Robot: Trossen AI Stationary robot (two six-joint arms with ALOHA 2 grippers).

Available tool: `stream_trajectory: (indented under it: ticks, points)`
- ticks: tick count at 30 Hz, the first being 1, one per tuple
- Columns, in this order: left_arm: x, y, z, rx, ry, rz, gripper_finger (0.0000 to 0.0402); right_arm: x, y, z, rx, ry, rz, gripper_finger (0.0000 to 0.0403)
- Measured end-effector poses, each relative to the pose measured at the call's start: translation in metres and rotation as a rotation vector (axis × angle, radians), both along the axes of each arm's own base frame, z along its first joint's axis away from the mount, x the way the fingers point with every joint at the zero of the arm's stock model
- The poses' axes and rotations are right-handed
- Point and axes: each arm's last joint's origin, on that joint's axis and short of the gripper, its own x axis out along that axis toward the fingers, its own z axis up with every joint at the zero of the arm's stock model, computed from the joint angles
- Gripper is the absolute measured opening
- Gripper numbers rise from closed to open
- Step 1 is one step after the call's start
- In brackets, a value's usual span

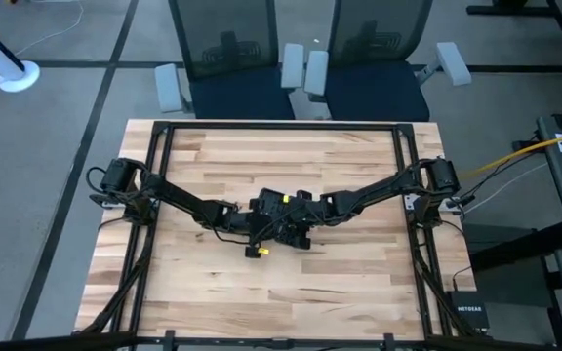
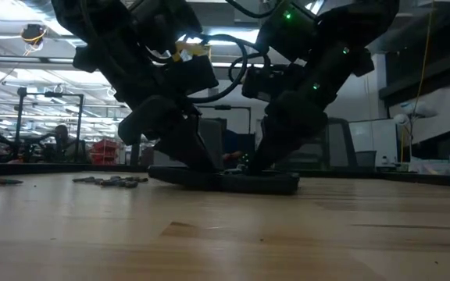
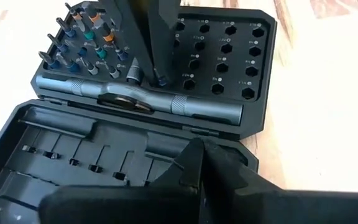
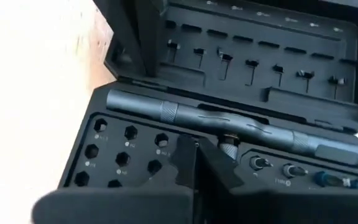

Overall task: Prefit tool cases
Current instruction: Remove the white socket bit from the black prefit tool case

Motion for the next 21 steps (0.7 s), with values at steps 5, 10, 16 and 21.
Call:
stream_trajectory:
  ticks: [5, 10, 16, 21]
  points:
    - [0.0, 0.0, 0.0, 0.0, 0.0, 0.001, 0.0, -0.001, 0.0, 0.004, 0.086, -0.013, -0.106, 0.0003]
    - [0.0, 0.0, 0.0, -0.001, 0.0, 0.001, 0.0, -0.003, 0.001, 0.018, 0.165, -0.044, -0.136, 0.0001]
    - [0.001, 0.0, 0.001, 0.0, -0.006, 0.006, 0.0, -0.008, 0.0, 0.023, 0.196, -0.014, -0.178, 0.0001]
    - [0.0, 0.0, 0.001, 0.001, -0.006, 0.006, 0.0, -0.009, -0.004, 0.025, 0.199, -0.012, -0.197, 0.0]
